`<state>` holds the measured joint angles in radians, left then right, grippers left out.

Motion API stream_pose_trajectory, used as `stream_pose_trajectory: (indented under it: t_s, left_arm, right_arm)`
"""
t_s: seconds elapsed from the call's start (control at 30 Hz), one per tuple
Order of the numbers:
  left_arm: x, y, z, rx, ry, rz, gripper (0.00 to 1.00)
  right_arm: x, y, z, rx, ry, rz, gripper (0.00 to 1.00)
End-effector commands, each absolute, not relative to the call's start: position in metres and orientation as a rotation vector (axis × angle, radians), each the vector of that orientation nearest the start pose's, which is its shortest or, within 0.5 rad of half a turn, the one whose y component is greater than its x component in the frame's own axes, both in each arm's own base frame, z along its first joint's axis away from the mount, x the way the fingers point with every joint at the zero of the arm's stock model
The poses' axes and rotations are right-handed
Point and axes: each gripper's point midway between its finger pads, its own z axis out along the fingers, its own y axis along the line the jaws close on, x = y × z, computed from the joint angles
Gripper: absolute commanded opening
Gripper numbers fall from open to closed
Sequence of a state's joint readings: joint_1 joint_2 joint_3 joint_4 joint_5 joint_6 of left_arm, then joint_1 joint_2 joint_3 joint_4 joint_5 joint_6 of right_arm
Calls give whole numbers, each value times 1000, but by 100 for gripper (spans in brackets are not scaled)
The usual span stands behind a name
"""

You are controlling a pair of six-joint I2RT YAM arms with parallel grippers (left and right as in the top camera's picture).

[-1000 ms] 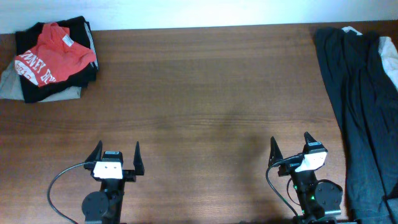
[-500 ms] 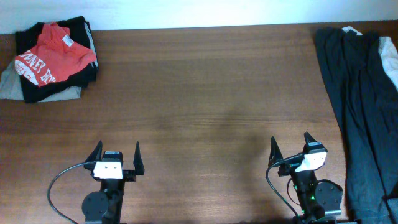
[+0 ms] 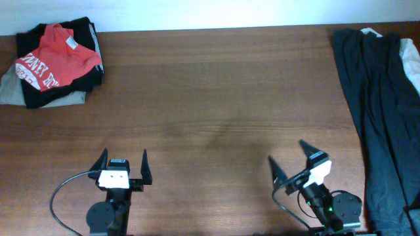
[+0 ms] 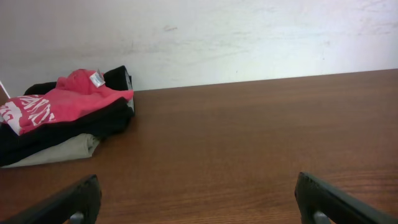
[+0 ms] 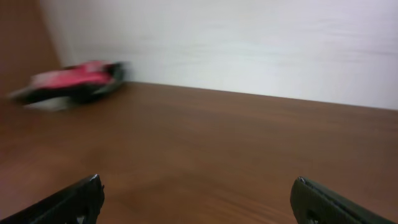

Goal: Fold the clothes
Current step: 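Reach the right gripper to the right pile and grasp the dark green shirt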

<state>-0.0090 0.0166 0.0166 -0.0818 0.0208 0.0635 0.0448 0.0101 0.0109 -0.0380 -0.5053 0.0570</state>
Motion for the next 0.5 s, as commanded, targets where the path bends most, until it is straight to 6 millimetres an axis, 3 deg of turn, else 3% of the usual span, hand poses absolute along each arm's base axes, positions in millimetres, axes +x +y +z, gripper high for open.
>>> stream_pose_trajectory:
  t_s: [0.0, 0.13, 0.23, 0.33, 0.47]
  left_arm:
    - [246, -3, 156, 66, 1650, 38, 99]
    - [246, -3, 156, 66, 1650, 38, 99]
    - [246, -3, 156, 66, 1650, 38, 99]
    - [246, -3, 156, 66, 1650, 38, 99]
    - [246, -3, 156, 66, 1650, 38, 99]
  right_arm:
    - [175, 144, 174, -695, 1476, 796, 99]
    - [161, 153, 179, -776, 1424, 855, 99]
    - [162, 152, 182, -771, 1415, 849, 99]
    - [174, 142, 209, -610, 1381, 852, 99]
    - [185, 117, 267, -447, 1230, 704, 99]
